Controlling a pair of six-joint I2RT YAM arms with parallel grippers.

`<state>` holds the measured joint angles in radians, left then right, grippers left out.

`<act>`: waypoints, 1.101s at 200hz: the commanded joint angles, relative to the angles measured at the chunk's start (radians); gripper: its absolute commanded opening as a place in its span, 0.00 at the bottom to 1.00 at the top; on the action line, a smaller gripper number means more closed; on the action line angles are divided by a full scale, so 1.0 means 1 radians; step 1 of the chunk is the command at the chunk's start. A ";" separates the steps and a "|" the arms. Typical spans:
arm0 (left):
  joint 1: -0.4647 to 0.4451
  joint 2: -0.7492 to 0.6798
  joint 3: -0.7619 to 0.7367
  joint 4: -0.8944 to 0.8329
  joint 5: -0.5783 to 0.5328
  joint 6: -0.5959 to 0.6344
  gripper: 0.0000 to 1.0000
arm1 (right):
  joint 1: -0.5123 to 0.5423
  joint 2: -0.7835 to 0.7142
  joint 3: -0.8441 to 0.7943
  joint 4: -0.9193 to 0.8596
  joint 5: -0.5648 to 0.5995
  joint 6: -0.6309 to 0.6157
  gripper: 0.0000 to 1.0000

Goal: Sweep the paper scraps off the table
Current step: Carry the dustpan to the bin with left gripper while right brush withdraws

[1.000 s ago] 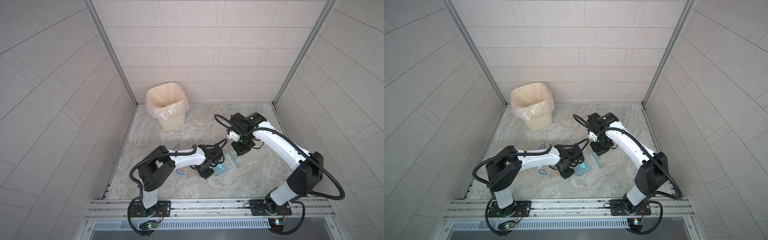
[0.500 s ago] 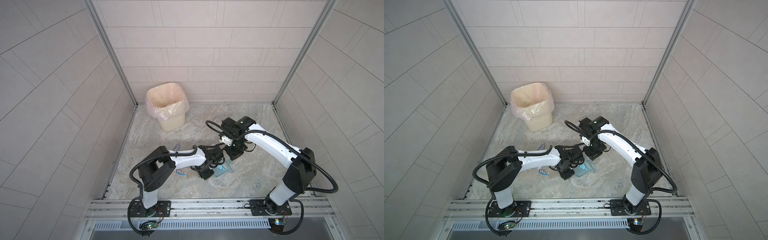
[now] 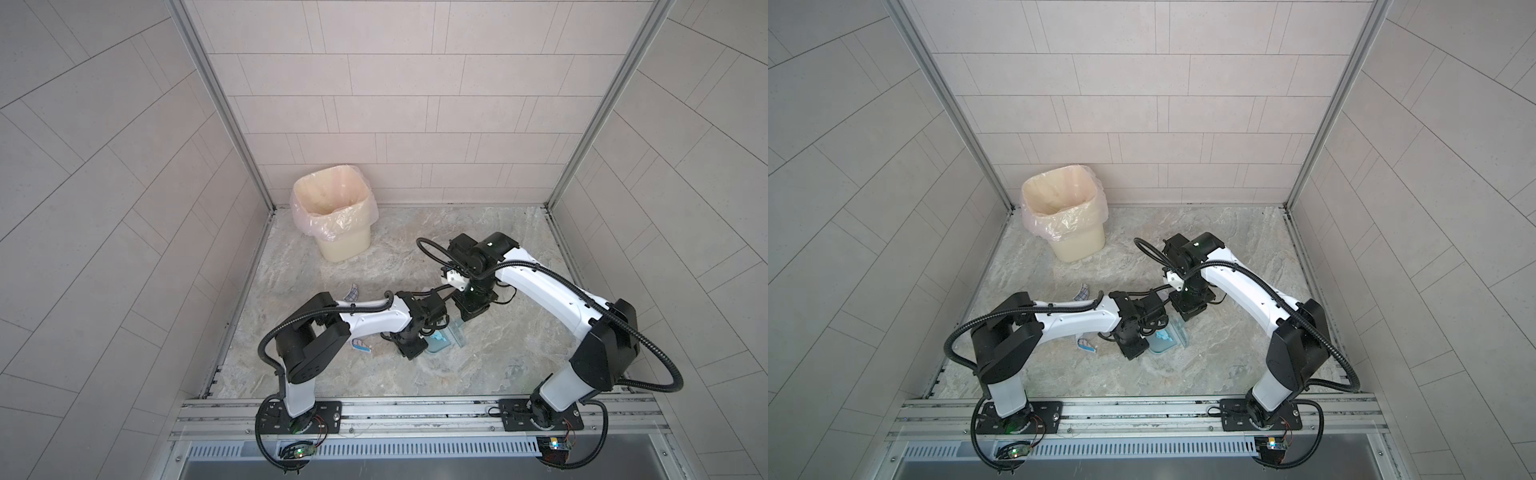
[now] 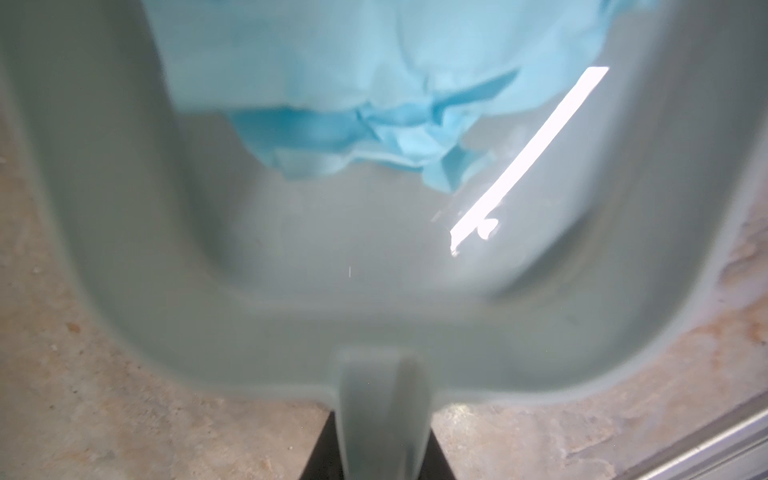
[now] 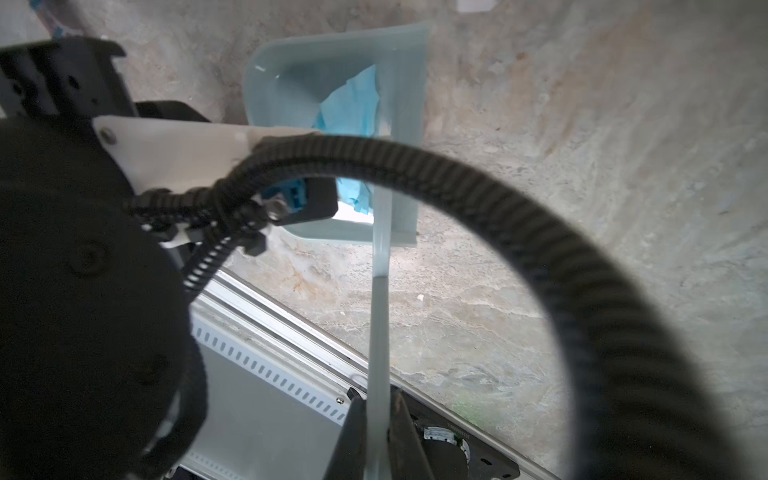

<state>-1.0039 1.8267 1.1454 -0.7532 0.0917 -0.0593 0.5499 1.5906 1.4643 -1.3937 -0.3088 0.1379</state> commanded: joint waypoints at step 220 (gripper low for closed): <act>0.485 -0.497 0.340 -0.526 -0.267 0.021 0.00 | -0.274 -0.223 -0.139 0.022 -0.086 -0.023 0.00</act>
<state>-0.6098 1.3441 1.4097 -1.1522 -0.1299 -0.0952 0.2855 1.4025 1.3441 -1.3716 -0.3767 0.1162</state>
